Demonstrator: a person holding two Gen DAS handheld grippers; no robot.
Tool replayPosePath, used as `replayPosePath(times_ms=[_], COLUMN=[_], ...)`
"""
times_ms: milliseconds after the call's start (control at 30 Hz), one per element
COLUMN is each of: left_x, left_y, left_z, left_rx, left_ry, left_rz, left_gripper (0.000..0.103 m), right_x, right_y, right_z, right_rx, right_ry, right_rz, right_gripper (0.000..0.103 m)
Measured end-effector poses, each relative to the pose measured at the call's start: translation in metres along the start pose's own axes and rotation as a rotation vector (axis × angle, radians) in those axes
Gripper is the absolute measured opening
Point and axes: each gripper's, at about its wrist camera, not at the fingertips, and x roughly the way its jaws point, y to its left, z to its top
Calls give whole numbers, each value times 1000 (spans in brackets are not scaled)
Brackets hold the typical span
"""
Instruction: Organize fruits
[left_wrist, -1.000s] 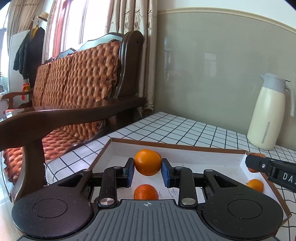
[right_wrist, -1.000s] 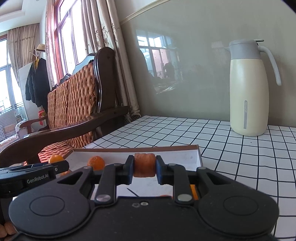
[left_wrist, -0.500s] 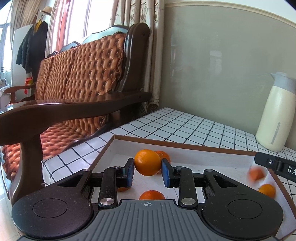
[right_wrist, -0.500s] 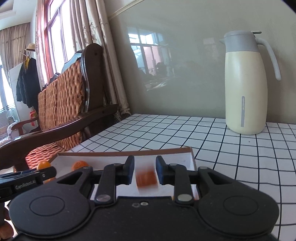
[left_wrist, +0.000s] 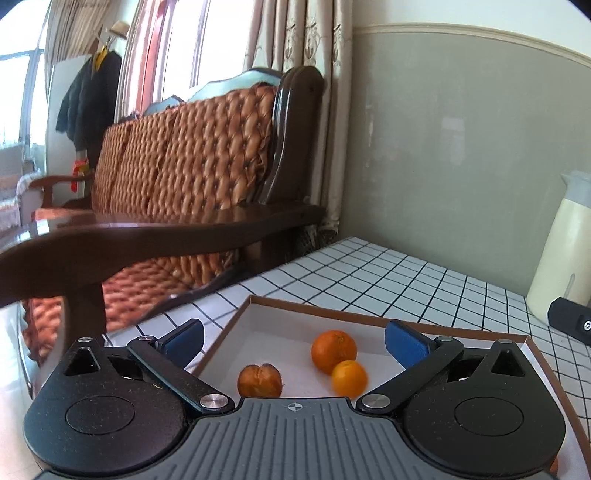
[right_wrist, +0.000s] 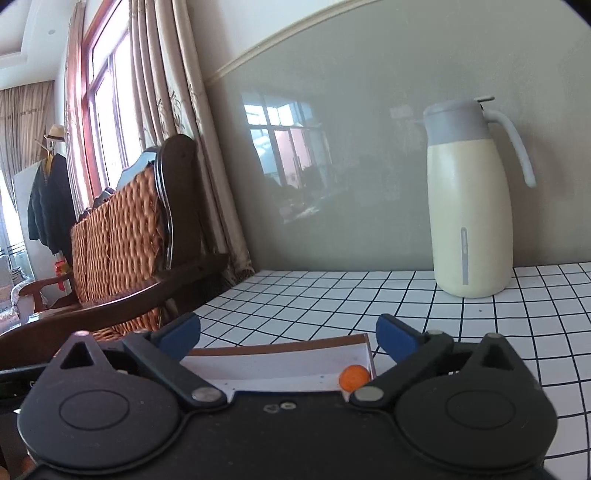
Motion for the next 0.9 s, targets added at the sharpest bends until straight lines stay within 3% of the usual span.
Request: replayPosePath(times_ms=[533,900], left_x=[-59,-157], left_y=[-6,5], left_z=[-1,-3], left_rx=[27,73], left_ry=[-31,-16], left_rz=[-15,-47], left_gripper=[103,103], right_x=[-54,-137], right_y=[-1,3], right_z=[3,10], right_rx=[-33,-4], right_ry=[28,64], right_rz=[42,72], right_gripper=[97,97])
